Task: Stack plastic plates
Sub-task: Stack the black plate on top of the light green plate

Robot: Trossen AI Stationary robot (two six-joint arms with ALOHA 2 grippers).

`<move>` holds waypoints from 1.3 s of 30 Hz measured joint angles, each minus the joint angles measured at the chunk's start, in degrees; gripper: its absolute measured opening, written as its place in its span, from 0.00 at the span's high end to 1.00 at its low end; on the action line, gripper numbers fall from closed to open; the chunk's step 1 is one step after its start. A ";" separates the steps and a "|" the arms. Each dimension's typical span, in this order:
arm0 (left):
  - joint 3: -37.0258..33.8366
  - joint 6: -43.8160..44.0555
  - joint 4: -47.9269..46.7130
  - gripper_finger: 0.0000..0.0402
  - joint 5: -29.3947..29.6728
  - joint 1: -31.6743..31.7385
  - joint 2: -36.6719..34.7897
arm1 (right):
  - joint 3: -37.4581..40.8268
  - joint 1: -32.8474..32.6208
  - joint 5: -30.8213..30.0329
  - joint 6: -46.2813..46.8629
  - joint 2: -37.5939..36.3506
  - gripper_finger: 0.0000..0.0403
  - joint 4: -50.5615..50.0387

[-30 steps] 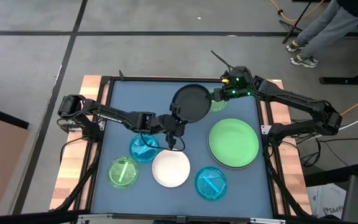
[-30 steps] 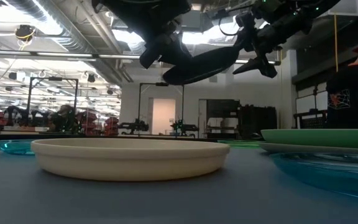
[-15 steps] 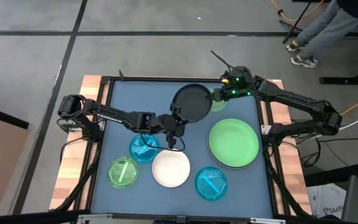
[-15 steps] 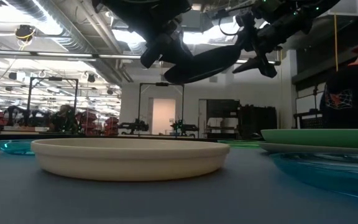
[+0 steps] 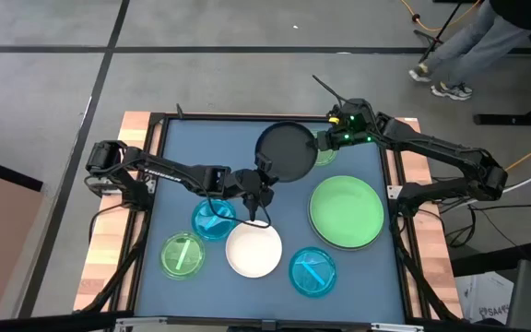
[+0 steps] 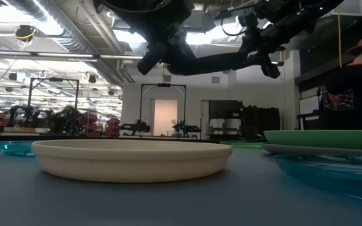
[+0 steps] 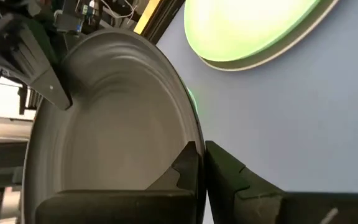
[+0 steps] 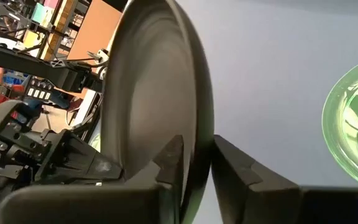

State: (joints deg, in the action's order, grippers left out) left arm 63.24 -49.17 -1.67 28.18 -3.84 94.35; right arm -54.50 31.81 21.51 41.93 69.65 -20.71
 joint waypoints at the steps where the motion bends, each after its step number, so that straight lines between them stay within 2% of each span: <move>1: 0.00 -0.75 0.02 0.98 -0.02 0.00 0.00 | 0.00 0.00 -0.06 0.00 0.00 0.86 -0.02; 7: 0.00 -2.70 0.20 0.98 -0.07 0.00 0.00 | 0.00 0.02 -1.26 -0.02 0.00 0.94 -0.02; 12: 0.02 -2.95 0.93 0.93 -0.20 -0.02 -0.11 | 0.02 0.02 -2.57 -0.31 0.07 0.97 -0.27; 23: 0.04 -2.09 4.79 0.80 -0.85 -0.50 -0.17 | 0.07 0.09 -5.16 -3.31 0.07 0.98 -0.31; 33: 0.04 -1.73 10.67 0.79 -0.88 -4.60 -0.15 | 0.07 0.13 -7.07 -8.82 0.04 0.98 -1.73; 39: 0.04 4.38 11.68 0.79 -0.90 -6.84 -0.11 | 0.05 0.13 -7.01 -14.38 0.04 0.98 -8.45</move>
State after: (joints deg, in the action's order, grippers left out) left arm 63.29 -44.79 10.01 27.29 -10.67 94.24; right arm -54.45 31.94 14.50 27.55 69.69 -29.16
